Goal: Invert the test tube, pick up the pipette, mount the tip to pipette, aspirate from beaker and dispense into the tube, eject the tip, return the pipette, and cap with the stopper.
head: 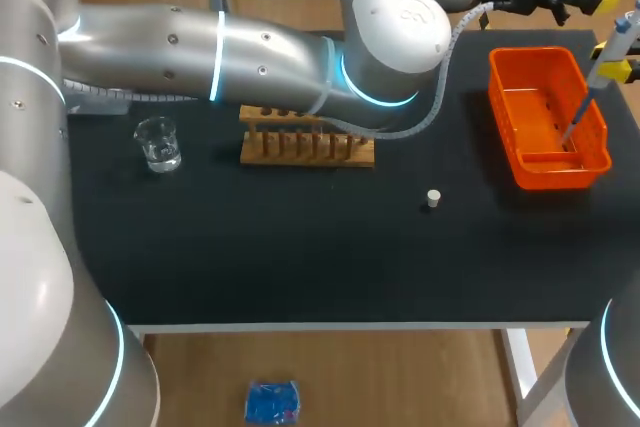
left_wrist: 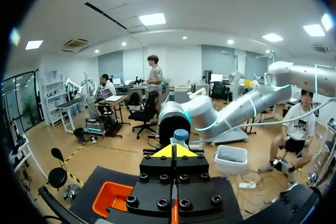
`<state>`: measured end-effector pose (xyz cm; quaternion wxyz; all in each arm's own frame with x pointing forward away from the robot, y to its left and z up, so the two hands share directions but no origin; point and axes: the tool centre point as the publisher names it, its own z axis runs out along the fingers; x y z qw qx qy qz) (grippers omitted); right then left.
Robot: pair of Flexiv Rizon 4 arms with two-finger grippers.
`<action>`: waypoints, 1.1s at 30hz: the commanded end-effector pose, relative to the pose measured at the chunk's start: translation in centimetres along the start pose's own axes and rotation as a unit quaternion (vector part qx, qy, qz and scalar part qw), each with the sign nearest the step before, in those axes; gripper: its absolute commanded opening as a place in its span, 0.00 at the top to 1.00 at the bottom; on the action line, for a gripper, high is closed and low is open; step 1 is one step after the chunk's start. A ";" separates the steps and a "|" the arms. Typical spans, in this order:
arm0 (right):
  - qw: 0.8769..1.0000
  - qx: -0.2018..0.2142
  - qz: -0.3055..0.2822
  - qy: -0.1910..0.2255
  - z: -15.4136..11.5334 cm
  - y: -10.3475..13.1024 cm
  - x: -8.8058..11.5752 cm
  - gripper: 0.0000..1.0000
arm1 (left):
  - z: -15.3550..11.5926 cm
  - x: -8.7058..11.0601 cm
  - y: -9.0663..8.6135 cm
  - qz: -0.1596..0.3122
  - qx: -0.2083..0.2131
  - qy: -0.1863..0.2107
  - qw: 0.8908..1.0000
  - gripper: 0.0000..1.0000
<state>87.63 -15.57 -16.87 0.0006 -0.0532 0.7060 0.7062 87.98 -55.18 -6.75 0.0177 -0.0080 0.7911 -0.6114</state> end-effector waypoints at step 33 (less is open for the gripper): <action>1.000 0.002 0.000 0.000 0.0 0.1 0.0 1.00 | 2.1 0.2 1.7 -0.005 0.034 0.003 0.999 1.00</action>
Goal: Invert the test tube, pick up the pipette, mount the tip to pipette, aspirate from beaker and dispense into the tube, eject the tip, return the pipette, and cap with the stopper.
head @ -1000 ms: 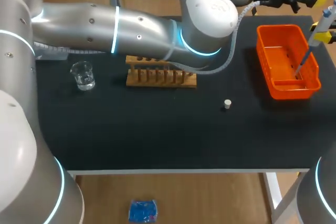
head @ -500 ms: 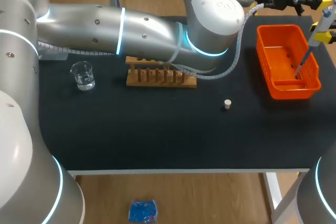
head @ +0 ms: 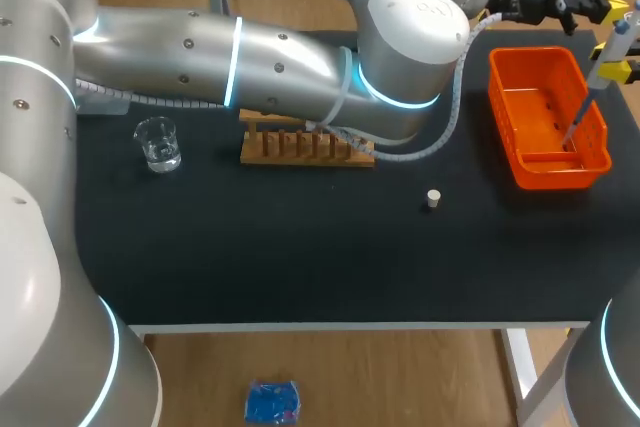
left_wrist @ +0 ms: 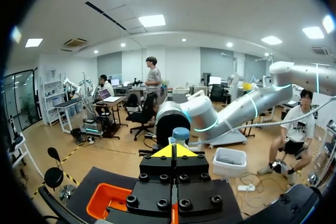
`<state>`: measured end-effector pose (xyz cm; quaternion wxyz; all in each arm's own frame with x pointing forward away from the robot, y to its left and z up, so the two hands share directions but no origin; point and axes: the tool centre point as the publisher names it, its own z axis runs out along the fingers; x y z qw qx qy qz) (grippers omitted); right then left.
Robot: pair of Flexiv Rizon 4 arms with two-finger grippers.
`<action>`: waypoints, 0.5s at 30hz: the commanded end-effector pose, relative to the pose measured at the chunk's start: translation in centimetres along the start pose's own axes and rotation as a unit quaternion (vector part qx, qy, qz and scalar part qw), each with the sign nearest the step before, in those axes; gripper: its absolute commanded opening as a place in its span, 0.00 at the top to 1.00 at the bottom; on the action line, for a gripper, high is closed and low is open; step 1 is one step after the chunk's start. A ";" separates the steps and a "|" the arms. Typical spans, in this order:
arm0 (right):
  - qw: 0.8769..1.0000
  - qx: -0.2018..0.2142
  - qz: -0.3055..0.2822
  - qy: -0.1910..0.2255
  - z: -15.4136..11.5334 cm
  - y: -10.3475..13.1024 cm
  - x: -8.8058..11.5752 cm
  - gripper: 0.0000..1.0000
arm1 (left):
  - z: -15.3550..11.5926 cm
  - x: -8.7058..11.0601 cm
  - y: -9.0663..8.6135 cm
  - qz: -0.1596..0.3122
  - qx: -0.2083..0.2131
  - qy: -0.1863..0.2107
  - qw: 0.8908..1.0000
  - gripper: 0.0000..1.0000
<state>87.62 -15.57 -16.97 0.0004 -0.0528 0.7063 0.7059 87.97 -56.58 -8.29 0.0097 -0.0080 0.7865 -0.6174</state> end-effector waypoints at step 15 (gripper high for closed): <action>1.000 0.001 0.000 0.000 0.0 0.2 0.0 1.00 | 0.7 0.1 1.3 0.010 0.011 -0.016 1.000 1.00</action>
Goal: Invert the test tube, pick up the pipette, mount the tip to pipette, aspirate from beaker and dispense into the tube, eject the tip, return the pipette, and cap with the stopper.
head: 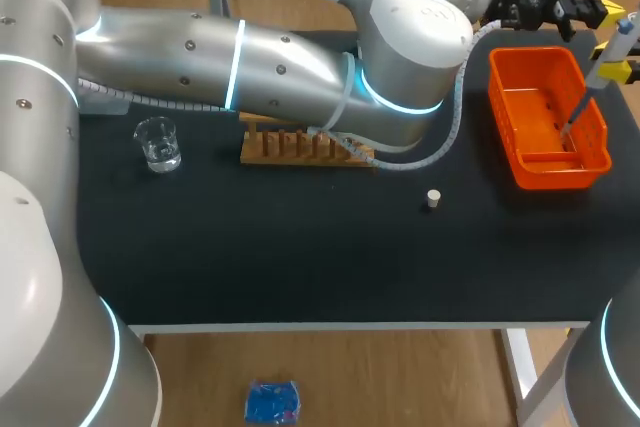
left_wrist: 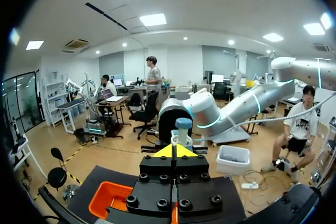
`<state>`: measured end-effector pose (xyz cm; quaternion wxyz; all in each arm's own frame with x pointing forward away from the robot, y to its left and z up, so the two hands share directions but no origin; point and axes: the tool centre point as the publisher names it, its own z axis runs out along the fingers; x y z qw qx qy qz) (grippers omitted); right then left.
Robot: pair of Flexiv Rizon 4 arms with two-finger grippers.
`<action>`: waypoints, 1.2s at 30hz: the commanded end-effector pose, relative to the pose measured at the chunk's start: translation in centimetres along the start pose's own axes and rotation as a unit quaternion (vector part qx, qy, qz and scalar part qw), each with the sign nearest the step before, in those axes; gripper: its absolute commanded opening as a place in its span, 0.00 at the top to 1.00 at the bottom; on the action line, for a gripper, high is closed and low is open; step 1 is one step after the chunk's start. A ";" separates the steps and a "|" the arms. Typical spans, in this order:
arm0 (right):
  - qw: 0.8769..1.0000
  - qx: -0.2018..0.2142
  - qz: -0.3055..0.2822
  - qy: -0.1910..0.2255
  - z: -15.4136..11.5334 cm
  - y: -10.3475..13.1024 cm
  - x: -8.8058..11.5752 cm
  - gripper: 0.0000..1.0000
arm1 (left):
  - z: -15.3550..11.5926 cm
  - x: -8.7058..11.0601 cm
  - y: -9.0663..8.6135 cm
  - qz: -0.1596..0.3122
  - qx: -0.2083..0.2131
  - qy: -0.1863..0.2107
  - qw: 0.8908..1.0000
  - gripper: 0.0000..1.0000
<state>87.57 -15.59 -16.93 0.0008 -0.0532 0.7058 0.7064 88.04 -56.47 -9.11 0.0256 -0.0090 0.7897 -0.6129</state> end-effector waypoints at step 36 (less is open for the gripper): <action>1.000 0.002 0.000 0.000 0.1 0.2 -0.1 1.00 | -0.1 0.8 -1.7 0.010 0.031 -0.019 0.999 1.00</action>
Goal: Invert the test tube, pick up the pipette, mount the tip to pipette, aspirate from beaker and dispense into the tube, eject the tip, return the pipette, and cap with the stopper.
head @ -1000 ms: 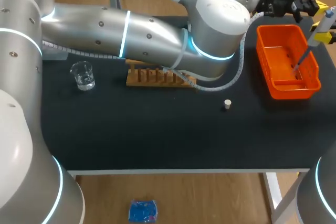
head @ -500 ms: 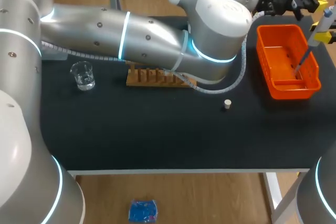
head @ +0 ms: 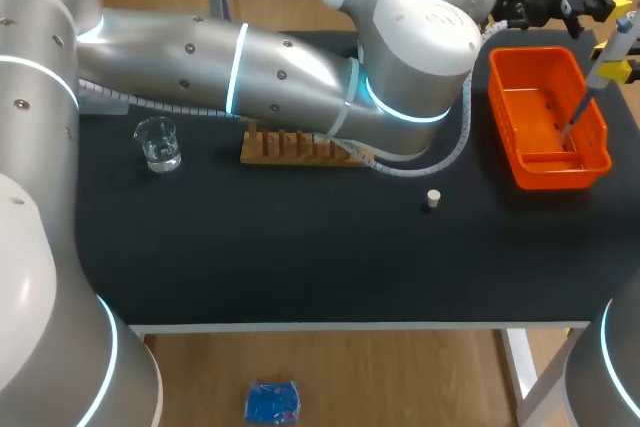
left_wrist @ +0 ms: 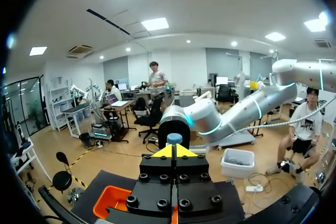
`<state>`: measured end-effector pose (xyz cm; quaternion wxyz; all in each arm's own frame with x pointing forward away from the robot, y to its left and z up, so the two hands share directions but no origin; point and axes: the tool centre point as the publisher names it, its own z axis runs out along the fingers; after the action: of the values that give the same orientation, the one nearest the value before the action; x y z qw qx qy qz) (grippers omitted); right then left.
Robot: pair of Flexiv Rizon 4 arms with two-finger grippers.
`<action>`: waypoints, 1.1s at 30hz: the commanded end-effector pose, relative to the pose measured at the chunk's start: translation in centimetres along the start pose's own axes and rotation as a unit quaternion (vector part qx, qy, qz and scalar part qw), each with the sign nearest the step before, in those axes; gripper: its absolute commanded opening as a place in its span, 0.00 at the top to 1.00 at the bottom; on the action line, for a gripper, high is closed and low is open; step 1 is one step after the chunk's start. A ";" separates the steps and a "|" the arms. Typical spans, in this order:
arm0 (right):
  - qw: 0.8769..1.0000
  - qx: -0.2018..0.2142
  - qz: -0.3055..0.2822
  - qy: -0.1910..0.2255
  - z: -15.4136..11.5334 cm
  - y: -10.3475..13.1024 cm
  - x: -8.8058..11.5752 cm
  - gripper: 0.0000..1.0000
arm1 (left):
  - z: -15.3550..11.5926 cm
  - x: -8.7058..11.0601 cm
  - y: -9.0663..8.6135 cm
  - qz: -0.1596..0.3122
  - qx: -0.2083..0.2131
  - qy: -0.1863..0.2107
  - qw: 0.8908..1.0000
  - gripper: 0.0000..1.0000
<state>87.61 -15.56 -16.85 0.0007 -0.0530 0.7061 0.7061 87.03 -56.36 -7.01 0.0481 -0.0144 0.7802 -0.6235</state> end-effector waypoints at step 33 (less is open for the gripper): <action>1.000 0.001 0.000 0.000 0.0 0.1 0.0 1.00 | 1.8 0.3 2.5 -0.015 0.002 0.009 1.000 1.00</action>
<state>87.55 -15.59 -17.20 0.0010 -0.0523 0.7065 0.7057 87.05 -57.11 -8.80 0.0288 -0.0202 0.7881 -0.6146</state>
